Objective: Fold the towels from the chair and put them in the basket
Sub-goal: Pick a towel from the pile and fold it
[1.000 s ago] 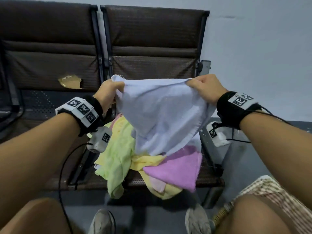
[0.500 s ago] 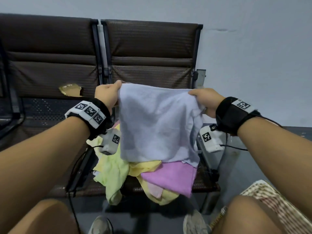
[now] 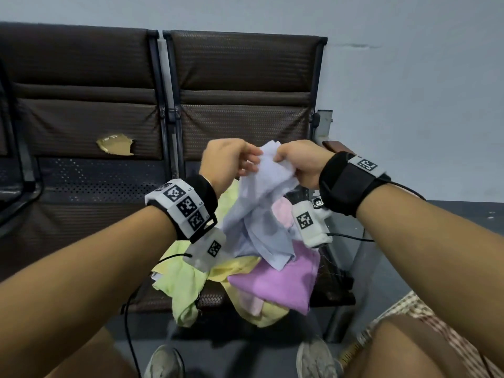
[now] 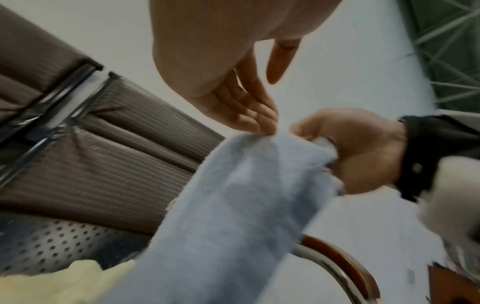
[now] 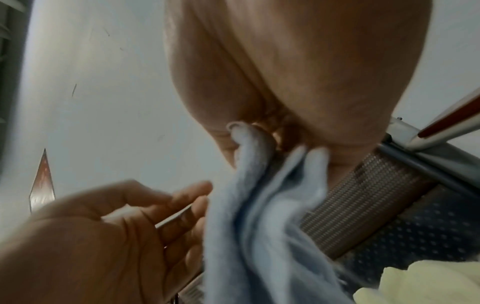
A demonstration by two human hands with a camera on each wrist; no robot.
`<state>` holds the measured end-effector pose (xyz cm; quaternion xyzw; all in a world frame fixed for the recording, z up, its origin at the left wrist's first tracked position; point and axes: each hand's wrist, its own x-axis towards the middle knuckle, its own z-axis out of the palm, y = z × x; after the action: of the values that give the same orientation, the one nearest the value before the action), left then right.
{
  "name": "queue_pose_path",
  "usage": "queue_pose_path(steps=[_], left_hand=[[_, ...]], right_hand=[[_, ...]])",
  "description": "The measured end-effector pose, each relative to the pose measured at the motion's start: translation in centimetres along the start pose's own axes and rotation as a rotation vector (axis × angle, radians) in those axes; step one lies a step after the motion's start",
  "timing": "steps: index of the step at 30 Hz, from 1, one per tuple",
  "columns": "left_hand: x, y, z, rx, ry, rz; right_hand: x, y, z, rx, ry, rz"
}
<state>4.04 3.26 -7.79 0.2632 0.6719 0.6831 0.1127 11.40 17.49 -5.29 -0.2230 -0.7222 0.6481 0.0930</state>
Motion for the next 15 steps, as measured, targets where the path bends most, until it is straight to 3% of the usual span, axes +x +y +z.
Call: queue_pose_path(steps=[2, 3, 6, 8, 11, 13, 15], left_hand=[[0.6, -0.1, -0.7, 0.018, 0.101, -0.038], [0.8, -0.2, -1.1, 0.012, 0.065, -0.096], [0.9, 0.0, -2.0, -0.144, -0.275, -0.298], [1.2, 0.3, -2.6, -0.161, -0.392, -0.330], [2.9, 0.4, -2.7, -0.078, -0.292, -0.269], [4.7, 0.3, -2.5, 0.109, -0.156, -0.132], [6.4, 0.2, -2.2, 0.287, -0.079, 0.004]], right_hand=[[-0.2, 0.1, -0.2, 0.003, -0.059, -0.015], [-0.4, 0.0, -0.3, -0.001, -0.113, -0.028], [-0.9, -0.6, -0.4, -0.036, -0.242, -0.053], [-0.6, -1.2, -0.8, -0.042, -0.182, -0.051], [0.6, -1.9, -2.4, -0.209, -0.094, -0.063], [1.7, -2.2, -3.7, -0.546, -0.045, -0.076], [3.3, -2.1, -4.8, -0.829, 0.113, -0.111]])
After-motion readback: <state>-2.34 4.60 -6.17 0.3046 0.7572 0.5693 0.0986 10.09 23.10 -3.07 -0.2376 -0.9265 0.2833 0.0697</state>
